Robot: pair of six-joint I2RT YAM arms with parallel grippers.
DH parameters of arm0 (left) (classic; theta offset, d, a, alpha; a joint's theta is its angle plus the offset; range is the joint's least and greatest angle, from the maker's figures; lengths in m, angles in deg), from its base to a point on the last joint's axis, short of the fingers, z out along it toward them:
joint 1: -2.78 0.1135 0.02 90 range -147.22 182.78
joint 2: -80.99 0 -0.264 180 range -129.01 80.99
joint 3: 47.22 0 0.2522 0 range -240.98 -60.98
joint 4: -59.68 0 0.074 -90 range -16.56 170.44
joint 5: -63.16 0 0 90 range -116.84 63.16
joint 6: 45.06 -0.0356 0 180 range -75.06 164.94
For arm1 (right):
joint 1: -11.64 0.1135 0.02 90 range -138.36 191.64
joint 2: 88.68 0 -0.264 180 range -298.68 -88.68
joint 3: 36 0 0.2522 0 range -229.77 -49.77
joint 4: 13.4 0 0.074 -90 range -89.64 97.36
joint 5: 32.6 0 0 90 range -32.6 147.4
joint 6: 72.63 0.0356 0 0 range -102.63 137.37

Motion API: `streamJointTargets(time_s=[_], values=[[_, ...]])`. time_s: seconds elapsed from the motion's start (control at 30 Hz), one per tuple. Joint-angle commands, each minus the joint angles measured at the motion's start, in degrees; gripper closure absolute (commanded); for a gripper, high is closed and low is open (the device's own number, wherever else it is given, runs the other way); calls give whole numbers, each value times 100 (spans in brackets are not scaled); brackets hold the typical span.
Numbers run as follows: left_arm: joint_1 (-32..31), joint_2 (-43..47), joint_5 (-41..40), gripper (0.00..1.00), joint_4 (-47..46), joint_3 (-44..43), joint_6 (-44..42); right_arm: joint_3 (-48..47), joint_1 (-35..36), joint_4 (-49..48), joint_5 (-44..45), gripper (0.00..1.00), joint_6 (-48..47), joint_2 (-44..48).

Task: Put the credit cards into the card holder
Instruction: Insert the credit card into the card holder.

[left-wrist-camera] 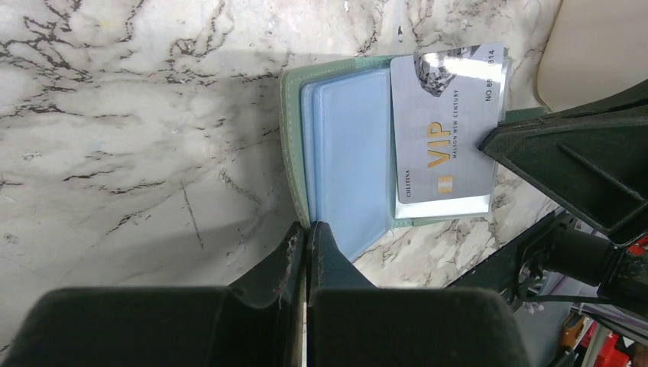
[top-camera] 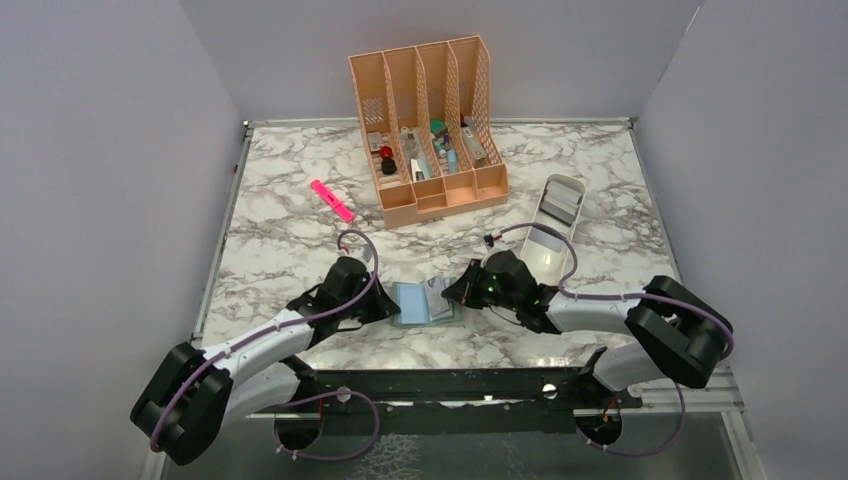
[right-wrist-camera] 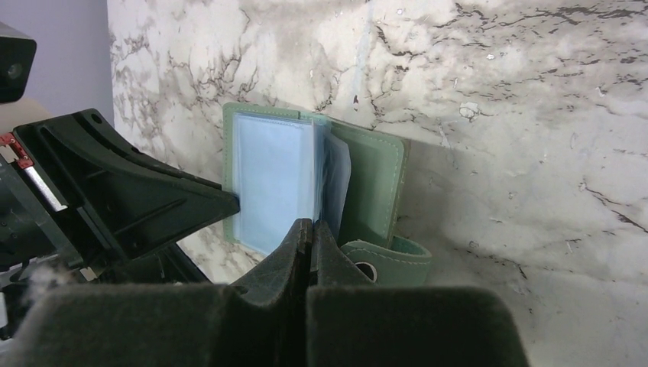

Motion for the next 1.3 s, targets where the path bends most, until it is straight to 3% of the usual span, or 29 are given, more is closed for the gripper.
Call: streamJointTargets(time_s=[0.0,0.4,1.27], values=[[31,116,5,99,-38,139,45,115,27,-423,-187,99,142,-200],[31,184,-13,99,-92,253,68,261,27,-789,-410,99,212,-434],[31,315,-215,99,177,207,-33,175,179,67,-4,99,127,-288]])
